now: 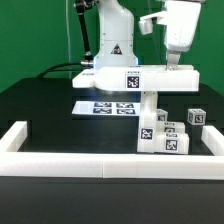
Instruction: Assemble chair
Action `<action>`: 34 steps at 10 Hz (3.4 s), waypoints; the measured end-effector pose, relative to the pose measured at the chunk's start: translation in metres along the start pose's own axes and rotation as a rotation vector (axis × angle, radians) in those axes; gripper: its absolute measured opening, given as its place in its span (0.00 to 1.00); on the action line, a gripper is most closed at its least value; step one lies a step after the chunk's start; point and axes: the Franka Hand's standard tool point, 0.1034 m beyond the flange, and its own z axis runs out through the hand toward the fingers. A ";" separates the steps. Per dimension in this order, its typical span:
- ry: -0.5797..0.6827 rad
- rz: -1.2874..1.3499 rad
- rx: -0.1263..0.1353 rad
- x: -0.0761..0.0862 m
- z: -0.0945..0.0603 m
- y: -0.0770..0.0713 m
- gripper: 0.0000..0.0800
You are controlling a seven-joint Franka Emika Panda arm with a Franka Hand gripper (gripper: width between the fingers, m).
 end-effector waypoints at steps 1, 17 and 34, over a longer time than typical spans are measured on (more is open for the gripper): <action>0.000 0.000 0.000 0.000 0.000 0.000 0.36; 0.001 0.038 -0.001 0.001 0.000 -0.001 0.36; 0.005 0.025 -0.014 0.002 0.004 -0.004 0.36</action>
Offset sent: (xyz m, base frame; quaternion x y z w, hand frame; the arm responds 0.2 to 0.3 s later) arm 0.0000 0.0000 0.0000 0.0000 0.0000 0.0000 1.0000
